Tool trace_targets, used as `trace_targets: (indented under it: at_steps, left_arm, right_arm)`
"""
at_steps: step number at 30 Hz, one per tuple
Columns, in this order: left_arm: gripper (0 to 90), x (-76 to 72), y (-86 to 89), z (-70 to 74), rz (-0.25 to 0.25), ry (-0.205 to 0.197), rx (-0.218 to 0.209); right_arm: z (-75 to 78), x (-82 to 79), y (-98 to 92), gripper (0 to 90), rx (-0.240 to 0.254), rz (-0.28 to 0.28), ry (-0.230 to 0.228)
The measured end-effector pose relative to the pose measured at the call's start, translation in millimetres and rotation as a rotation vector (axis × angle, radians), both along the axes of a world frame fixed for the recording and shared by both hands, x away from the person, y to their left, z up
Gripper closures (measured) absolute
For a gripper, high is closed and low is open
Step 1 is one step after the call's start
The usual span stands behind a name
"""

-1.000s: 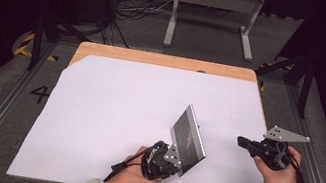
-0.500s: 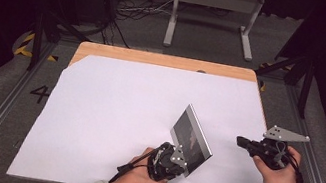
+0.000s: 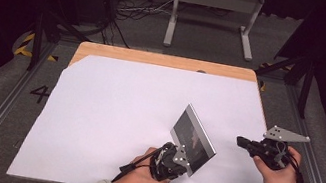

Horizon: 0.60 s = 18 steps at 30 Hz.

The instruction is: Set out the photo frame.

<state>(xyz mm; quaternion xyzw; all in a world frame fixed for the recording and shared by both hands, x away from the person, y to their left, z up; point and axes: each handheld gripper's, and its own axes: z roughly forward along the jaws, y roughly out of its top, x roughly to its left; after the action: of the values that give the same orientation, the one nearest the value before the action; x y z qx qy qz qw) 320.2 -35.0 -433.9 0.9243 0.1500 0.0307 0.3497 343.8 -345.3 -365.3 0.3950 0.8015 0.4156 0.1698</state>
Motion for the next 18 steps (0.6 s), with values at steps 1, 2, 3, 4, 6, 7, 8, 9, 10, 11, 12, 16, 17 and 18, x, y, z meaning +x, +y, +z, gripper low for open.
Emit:
trace_targets:
  at_steps: [1, 2, 3, 4, 6, 7, 8, 9, 10, 11, 12, 16, 17, 18]
  left_arm:
    - [90.0, 1.2, 5.8, 4.2, 0.008, -0.006, -0.01]
    - [90.0, 2.5, 9.6, 6.9, 0.013, -0.007, -0.017]
    - [90.0, 5.6, 18.5, 12.1, 0.034, -0.005, -0.037]
    - [90.0, 8.2, 24.6, 15.2, 0.044, -0.006, -0.049]
    - [90.0, 12.4, 35.3, 20.0, 0.069, -0.011, -0.063]
    - [90.0, 15.1, 41.2, 22.3, 0.085, -0.013, -0.067]
    - [90.0, 17.6, 46.2, 23.9, 0.102, -0.011, -0.077]
    - [90.0, 20.8, 51.9, 25.7, 0.116, -0.012, -0.089]
    - [90.0, 22.7, 54.7, 26.5, 0.125, -0.012, -0.095]
    - [90.0, 25.4, 58.2, 27.7, 0.138, -0.016, -0.097]
    - [90.0, 27.6, 60.8, 29.0, 0.146, -0.018, -0.1]
    - [90.0, 35.8, 69.6, 33.7, 0.185, -0.023, -0.12]
    - [90.0, 37.6, 71.7, 34.9, 0.193, -0.024, -0.121]
    - [90.0, 39.3, 73.6, 35.8, 0.201, -0.029, -0.124]
  right_arm:
    - [-0.2, -0.2, 0.1, 90.0, 0.0, 0.001, 0.0]
    - [-0.2, -0.8, 0.5, 90.0, -0.002, 0.002, 0.0]
    - [0.0, -1.2, 0.7, 90.0, -0.004, 0.005, 0.0]
    - [1.1, -3.0, 2.1, 90.0, -0.004, 0.007, 0.0]
    - [3.6, -6.3, 4.0, 90.0, -0.006, 0.013, 0.002]
    - [5.4, -8.6, 5.0, 90.0, -0.009, 0.017, 0.0]
    - [7.0, -11.4, 6.0, 90.0, -0.01, 0.019, -0.002]
    - [8.3, -14.2, 6.8, 90.0, -0.009, 0.025, -0.003]
    - [9.2, -17.8, 7.7, 90.0, -0.006, 0.031, -0.002]
    - [9.4, -20.0, 8.2, 90.0, -0.006, 0.035, -0.001]
    - [9.3, -23.4, 9.2, 90.0, -0.01, 0.04, 0.002]
    - [6.7, -34.6, 13.3, 90.0, -0.007, 0.062, 0.014]
    - [5.4, -37.6, 15.3, 90.0, -0.007, 0.068, 0.018]
    - [3.8, -40.6, 17.4, 90.0, -0.009, 0.075, 0.019]
